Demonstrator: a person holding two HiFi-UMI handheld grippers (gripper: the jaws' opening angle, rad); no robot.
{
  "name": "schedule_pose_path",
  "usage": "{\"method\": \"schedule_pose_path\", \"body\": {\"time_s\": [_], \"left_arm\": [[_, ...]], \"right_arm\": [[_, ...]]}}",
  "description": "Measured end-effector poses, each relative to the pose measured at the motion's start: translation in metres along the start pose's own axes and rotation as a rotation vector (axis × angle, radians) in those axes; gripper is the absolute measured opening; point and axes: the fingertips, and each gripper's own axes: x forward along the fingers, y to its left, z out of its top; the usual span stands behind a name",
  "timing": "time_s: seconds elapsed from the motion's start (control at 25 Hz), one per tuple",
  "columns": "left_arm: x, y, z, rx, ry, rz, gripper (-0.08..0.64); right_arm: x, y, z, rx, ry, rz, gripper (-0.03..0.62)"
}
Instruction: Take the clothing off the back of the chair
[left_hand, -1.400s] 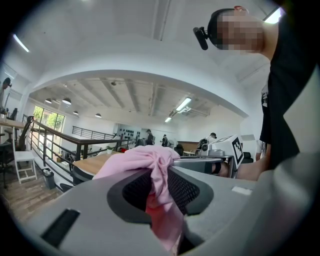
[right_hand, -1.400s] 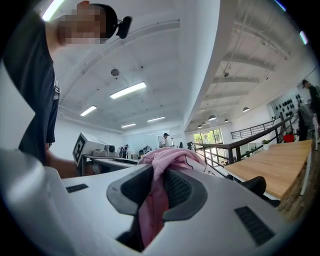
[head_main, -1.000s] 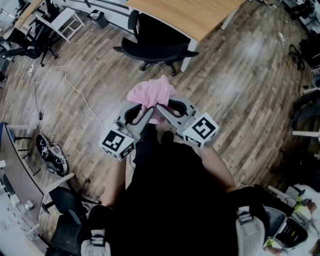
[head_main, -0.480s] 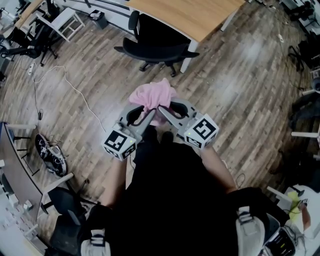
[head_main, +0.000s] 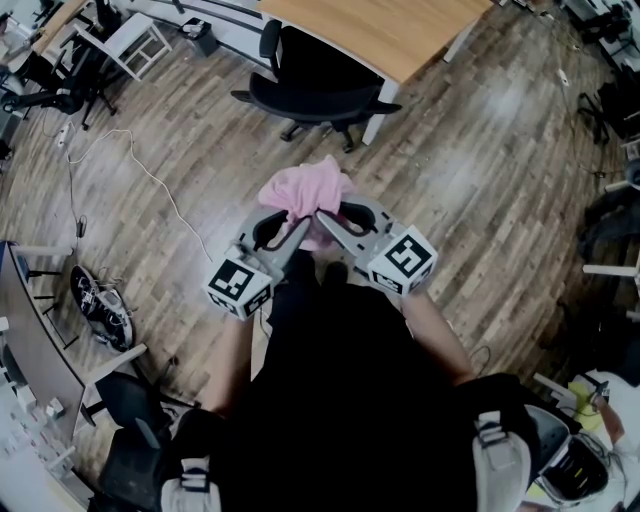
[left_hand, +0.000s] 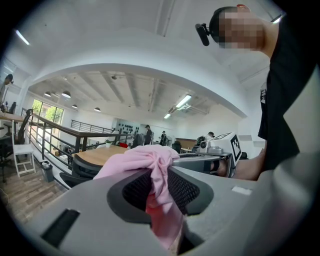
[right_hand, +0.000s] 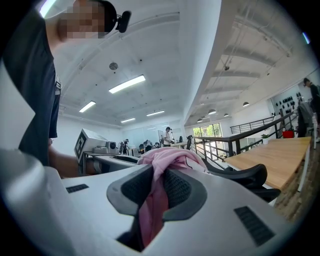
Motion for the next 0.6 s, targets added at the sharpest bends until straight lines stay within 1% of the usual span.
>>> {"method": "schedule_pose_path", "body": {"time_s": [0.2, 0.32, 0.48, 0.6], "left_arm": [[0.0001, -0.0004, -0.0007, 0.002, 0.003, -0.003, 0.098], [0.0004, 0.0, 0.0013, 0.002, 0.004, -0.003, 0.098], [-0.0013, -0.0026, -0.0006, 0.003, 0.004, -0.003, 0.098], [-0.0041, -0.0026, -0.0015, 0.003, 0.002, -0.003, 0.098]], "right_arm": [[-0.0006, -0.0002, -0.0009, 0.042, 0.026, -0.021, 0.058], [-0.0003, -0.0007, 0.0013, 0.031, 0.022, -0.014, 0.058], [-0.0025, 0.0021, -0.0013, 0.04, 0.031, -0.018, 0.058], [-0.0012, 0.0045, -0.0027, 0.005, 0.017, -0.002, 0.058]]}}
